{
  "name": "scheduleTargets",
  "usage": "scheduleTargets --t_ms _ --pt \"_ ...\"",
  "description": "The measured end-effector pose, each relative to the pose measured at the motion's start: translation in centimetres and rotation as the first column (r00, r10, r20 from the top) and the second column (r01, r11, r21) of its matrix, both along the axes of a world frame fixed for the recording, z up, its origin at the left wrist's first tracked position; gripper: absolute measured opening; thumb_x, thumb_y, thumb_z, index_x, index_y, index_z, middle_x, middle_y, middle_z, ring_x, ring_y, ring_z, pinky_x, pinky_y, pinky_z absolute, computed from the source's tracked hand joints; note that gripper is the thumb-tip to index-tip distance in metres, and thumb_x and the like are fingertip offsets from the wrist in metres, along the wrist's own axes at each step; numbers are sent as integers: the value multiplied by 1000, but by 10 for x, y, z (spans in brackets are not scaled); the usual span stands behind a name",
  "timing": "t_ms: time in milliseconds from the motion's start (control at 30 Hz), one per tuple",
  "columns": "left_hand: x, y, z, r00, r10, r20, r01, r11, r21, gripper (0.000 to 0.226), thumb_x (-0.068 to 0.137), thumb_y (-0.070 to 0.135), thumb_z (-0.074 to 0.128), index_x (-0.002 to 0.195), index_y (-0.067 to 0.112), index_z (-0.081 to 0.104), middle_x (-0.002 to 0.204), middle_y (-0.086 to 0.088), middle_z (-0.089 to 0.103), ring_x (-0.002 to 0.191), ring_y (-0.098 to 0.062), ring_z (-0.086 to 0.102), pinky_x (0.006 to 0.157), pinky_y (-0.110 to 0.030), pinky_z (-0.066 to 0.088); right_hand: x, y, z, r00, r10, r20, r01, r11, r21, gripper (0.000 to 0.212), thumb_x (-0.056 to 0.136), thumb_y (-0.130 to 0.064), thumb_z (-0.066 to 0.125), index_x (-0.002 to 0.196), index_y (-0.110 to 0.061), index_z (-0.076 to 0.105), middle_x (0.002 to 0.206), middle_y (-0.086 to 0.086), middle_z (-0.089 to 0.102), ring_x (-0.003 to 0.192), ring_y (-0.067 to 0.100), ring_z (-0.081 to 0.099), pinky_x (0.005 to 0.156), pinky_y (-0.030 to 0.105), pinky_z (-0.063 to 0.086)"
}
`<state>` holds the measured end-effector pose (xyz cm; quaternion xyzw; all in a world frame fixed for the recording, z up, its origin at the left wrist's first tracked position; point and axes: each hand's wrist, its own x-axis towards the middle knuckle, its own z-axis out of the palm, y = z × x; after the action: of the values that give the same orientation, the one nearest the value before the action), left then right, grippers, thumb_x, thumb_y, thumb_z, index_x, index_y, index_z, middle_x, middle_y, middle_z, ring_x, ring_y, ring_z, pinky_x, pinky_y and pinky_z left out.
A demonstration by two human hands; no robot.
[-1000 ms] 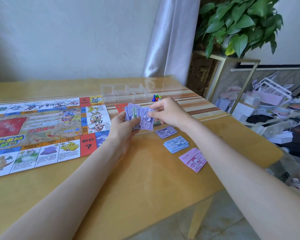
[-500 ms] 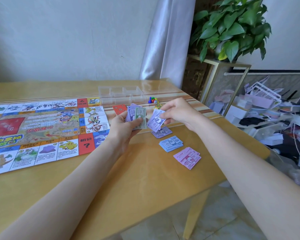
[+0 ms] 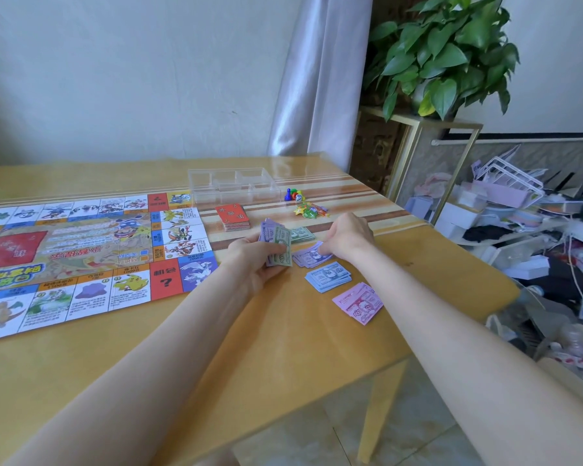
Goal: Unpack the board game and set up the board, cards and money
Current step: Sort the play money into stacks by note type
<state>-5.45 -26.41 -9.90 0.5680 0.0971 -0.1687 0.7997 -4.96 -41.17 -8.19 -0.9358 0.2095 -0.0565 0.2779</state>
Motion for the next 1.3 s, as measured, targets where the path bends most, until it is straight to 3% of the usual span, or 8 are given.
scheduleTargets --t_ms 133,267,400,533,667,833,1133,1300 --pt "1 -6 4 1000 -10 -26 10 1000 3 37 85 -11 56 119 3 56 87 -12 61 70 -21 60 54 -33 56 -3 1 3 998 49 -28 -51 997 -65 29 74 -14 76 93 -7 56 97 9 54 89 26 54 60 25 38" --pt "5 -9 3 1000 -2 -15 2 1000 25 40 84 -12 57 121 3 57 84 -11 61 72 -21 61 49 -29 55 -7 0 6 988 154 -25 -156 983 -96 36 81 -9 69 115 0 60 118 12 54 106 27 56 82 30 46" --pt "5 -8 4 1000 -13 7 13 999 35 38 86 -11 55 120 4 57 86 -10 61 72 -20 60 62 -33 53 -7 -2 11 964 259 -66 -267 948 -173 27 82 -9 69 109 -2 65 115 10 58 95 24 57 78 27 43" --pt "8 0 5 999 7 48 -11 996 84 41 85 -10 56 125 3 54 105 -16 60 79 -24 61 50 -31 54 -3 -9 23 957 285 -55 -290 944 -157 24 82 -18 70 102 -6 66 104 10 65 78 21 58 74 32 48" --pt "11 2 4 999 21 36 -24 996 82 43 84 -11 57 124 2 54 115 -20 60 89 -28 60 55 -33 50 0 -8 22 955 264 -137 -279 955 -105 30 81 -17 72 105 -2 64 103 14 67 83 25 68 81 34 55" --pt "11 -9 2 1000 10 24 -12 997 81 34 85 -12 55 113 7 58 85 -10 60 71 -19 59 46 -25 54 1 -3 12 941 305 -150 -328 931 -162 40 80 -14 72 117 -2 63 121 12 60 110 24 55 86 29 45" --pt "10 0 6 1000 13 27 -15 997 74 40 84 -11 57 122 3 56 102 -16 61 82 -26 61 59 -33 54 8 -13 14 922 362 -140 -367 930 -15 29 80 -10 72 107 -14 60 111 8 58 73 18 61 71 26 52" --pt "0 7 3 997 -43 61 48 995 -89 25 84 -11 56 107 -1 60 100 -20 65 83 -24 65 63 -28 57 3 -14 14 937 348 -26 -348 928 -131 12 86 -13 66 98 -12 67 98 3 60 68 14 55 54 19 40"
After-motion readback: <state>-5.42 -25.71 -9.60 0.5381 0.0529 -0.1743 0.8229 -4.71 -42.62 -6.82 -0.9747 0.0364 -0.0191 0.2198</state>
